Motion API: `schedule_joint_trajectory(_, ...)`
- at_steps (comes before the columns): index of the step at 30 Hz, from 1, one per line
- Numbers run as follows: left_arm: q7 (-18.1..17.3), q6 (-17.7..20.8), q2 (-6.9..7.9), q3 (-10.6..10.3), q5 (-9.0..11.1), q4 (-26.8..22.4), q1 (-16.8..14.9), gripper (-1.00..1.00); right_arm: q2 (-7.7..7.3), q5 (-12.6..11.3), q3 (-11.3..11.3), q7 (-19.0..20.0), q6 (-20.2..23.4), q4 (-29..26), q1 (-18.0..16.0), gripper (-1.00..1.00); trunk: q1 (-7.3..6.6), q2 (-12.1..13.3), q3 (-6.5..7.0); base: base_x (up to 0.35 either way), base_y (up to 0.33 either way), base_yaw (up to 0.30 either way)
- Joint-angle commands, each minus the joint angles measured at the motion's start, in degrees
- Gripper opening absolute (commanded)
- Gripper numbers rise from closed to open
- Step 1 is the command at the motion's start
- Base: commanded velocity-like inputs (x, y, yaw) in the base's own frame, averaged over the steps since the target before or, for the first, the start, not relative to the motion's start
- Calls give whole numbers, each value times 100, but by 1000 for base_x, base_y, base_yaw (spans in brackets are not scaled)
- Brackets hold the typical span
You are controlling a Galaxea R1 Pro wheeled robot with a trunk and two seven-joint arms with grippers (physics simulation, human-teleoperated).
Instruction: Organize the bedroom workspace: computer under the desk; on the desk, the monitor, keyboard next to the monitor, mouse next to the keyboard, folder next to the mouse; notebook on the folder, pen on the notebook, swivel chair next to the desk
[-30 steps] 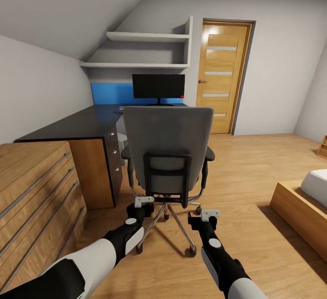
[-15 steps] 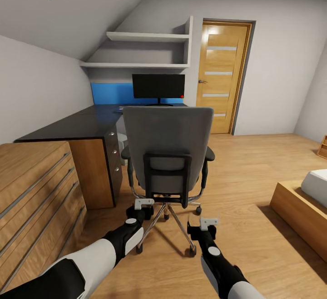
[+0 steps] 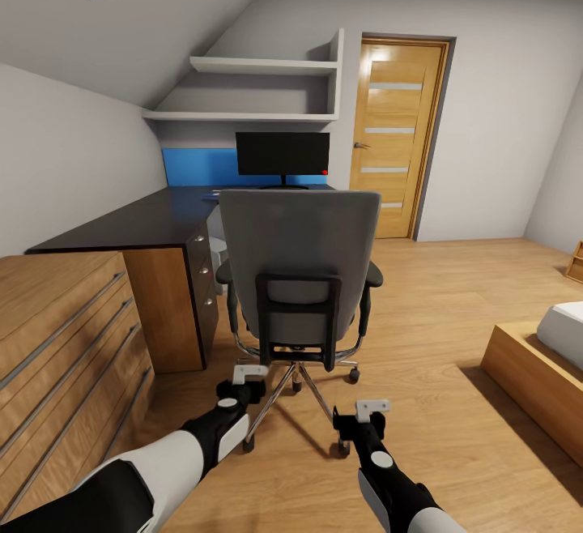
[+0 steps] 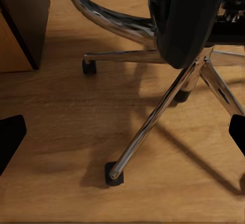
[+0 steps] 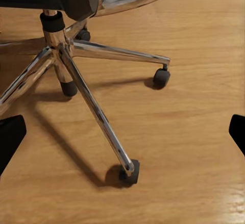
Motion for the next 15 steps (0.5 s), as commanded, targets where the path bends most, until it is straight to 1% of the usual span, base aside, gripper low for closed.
schedule_joint_trajectory(1, 22, -7, -1, -53, 48, 39, -4, 100, 0, 61, 11, -48, -67, 5, -4, 100, -1, -2, -6, 0, 0, 0)
schedule_joint_trajectory(2, 25, 24, -1, -55, 51, 85, -4, 100, -1, 66, 9, -54, -226, 8, -4, 100, -1, -2, -6, 0, 0, 0)
schedule_joint_trajectory(6, 25, 189, -1, -56, 53, 110, -4, 100, -1, 76, 6, -61, -378, 17, -4, 100, -1, -2, -6, 0, 0, 0)
schedule_joint_trajectory(13, 21, 686, -1, -57, 40, 119, -4, 100, -2, 83, -4, -70, -484, 2, -3, 100, -1, -2, -6, 0, 0, 0)
schedule_joint_trajectory(15, 21, 732, -1, -57, 39, 120, -4, 100, 0, 80, -2, -72, -493, -2, -3, 100, -1, -2, -6, 0, 0, 0)
